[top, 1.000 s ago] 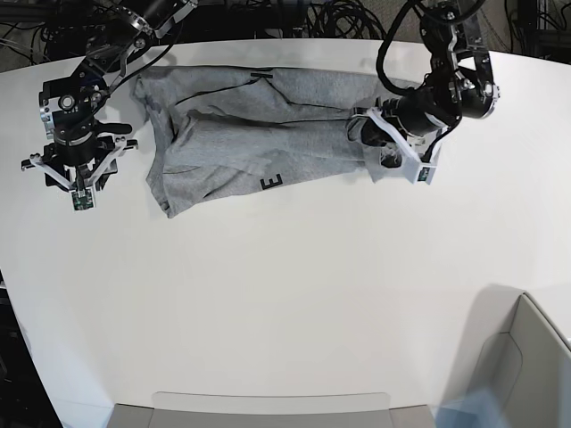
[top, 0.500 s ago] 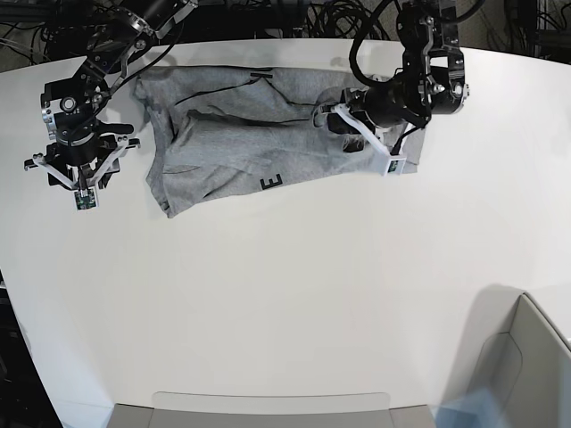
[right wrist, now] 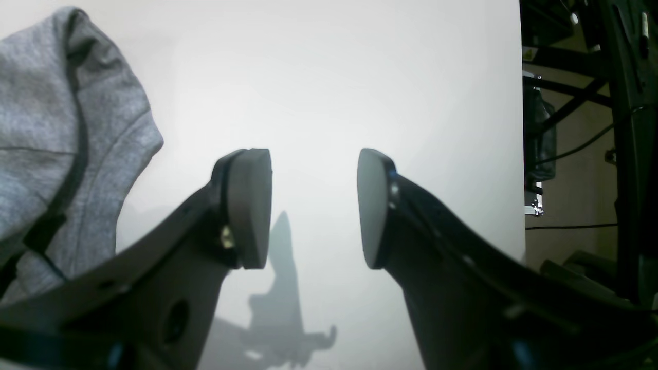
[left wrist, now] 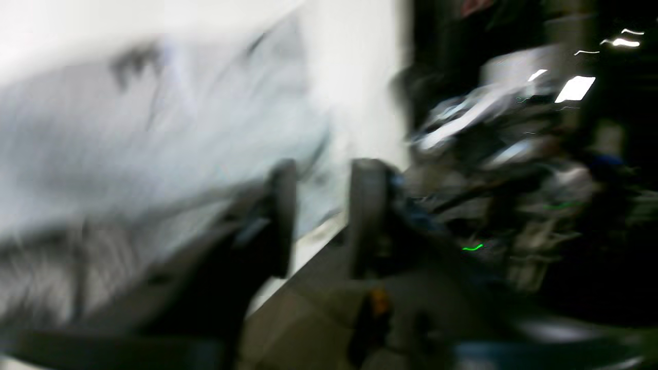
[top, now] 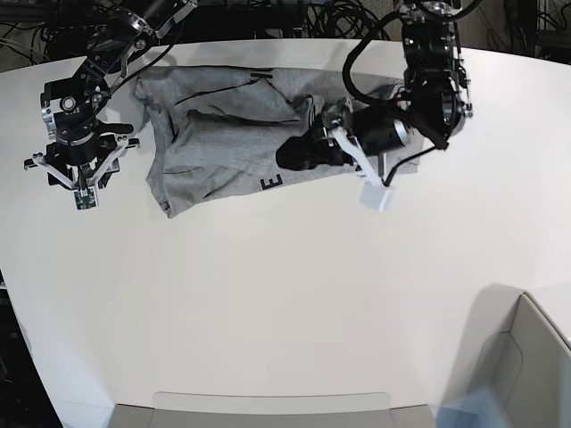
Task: Fold the T-shirt properly
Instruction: 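Lift the strip end with the left gripper and fold it toward the right gripper, then press the folded end down with the left gripper and regrasp it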
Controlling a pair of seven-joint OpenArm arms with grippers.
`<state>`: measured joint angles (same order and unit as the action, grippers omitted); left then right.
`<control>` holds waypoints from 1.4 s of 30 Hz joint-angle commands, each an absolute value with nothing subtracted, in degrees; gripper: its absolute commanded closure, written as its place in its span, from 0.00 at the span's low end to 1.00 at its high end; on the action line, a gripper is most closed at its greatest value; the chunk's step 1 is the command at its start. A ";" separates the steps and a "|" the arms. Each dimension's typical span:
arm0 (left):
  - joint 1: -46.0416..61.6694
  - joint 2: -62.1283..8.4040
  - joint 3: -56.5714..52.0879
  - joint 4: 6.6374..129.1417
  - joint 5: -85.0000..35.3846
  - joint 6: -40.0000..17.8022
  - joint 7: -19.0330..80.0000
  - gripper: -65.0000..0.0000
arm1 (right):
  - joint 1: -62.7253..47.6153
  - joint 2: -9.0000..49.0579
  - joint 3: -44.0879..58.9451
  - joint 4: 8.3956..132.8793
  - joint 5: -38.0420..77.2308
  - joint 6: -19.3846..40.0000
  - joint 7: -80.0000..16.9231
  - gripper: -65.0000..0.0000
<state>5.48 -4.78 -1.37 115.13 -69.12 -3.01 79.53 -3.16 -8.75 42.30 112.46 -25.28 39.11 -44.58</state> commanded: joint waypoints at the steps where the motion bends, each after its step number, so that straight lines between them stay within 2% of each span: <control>1: 4.18 -5.76 -3.47 116.00 -73.27 -1.98 79.25 0.89 | -2.42 -8.31 42.15 113.36 -24.66 40.00 -43.38 0.58; 3: 3.91 -6.02 -8.40 115.82 -73.98 -1.80 79.25 1.00 | -2.42 -8.31 42.15 113.36 -24.66 40.00 -43.38 0.58; 7: 7.78 -6.02 -18.86 115.74 -69.41 -1.80 79.87 1.00 | -2.42 -8.31 42.51 113.36 -24.66 40.00 -43.38 0.58; 10: 10.68 -7.78 -20.18 115.74 -65.19 -1.80 79.96 1.00 | -2.51 -8.22 42.51 113.36 -24.66 40.00 -43.38 0.58; 19: 14.90 -8.31 -10.86 114.95 -49.27 -1.80 78.99 1.00 | -2.42 -8.31 42.15 113.36 -24.66 40.00 -43.38 0.58; 22: 17.19 -8.31 -9.36 115.03 -44.79 -1.80 75.91 1.00 | -2.42 -8.31 42.15 113.36 -24.66 40.00 -43.38 0.58; 28: 18.51 -8.40 -7.69 114.95 -44.62 -2.07 73.71 1.00 | -2.42 -8.22 42.24 113.36 -24.66 40.00 -43.38 0.58; 38: 18.42 -8.66 14.46 114.95 -44.53 -1.89 75.74 1.00 | -2.42 -8.22 42.15 113.36 -24.66 40.00 -43.38 0.58; 42: 18.42 -8.48 12.18 115.38 -44.70 -1.80 75.21 1.00 | -2.42 -8.22 42.15 113.36 -24.66 40.00 -43.38 0.58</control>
<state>18.72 -8.27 12.51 114.26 -44.40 -1.69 75.77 -3.18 -8.49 42.22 112.44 -25.32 39.11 -44.62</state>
